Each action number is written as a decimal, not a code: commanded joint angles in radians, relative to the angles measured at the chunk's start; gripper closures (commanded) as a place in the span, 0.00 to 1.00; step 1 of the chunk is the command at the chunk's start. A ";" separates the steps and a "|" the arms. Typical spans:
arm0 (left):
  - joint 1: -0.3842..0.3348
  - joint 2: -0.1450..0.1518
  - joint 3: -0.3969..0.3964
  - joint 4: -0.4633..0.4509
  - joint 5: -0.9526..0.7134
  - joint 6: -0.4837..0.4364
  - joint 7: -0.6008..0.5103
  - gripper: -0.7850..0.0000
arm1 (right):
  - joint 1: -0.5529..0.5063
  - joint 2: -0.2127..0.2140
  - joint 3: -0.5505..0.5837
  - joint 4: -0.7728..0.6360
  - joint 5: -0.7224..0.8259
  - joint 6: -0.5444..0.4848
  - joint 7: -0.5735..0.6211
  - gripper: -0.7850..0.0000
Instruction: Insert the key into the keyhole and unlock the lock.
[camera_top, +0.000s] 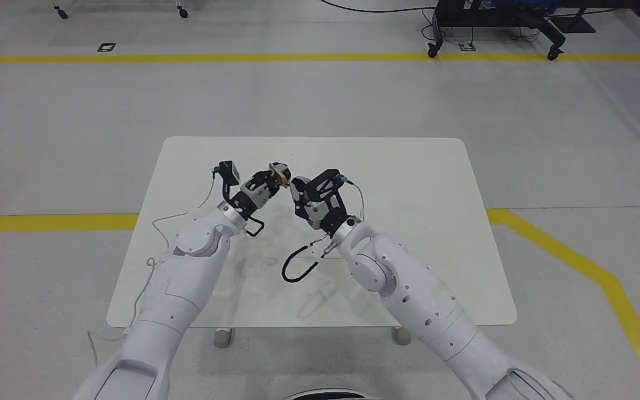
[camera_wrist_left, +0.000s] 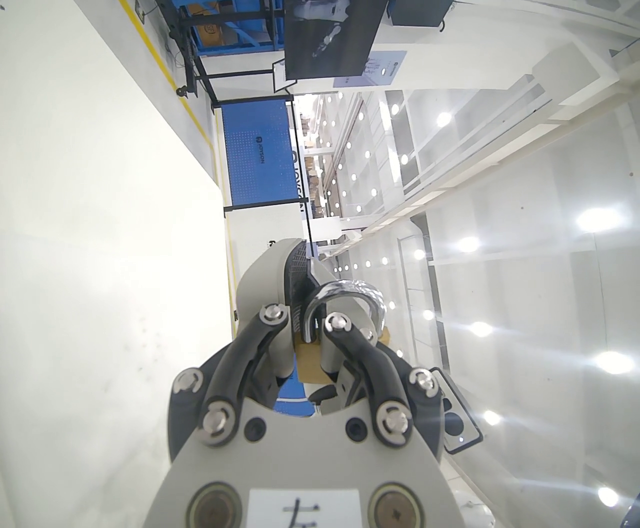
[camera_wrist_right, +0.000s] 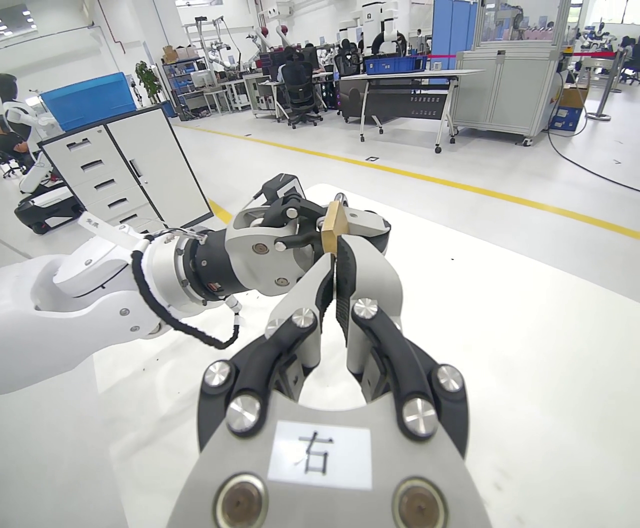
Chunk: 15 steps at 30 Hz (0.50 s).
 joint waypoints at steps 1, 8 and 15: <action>-0.002 -0.002 -0.003 0.010 -0.038 0.027 -0.023 1.00 | -0.002 -0.001 0.000 -0.001 -0.008 0.008 -0.008 1.00; -0.018 -0.013 -0.016 0.061 -0.234 0.178 -0.139 1.00 | -0.031 -0.002 0.008 -0.027 -0.056 0.034 -0.066 1.00; -0.024 -0.017 -0.022 0.079 -0.291 0.210 -0.173 1.00 | -0.042 -0.001 0.016 -0.037 -0.067 0.027 -0.075 1.00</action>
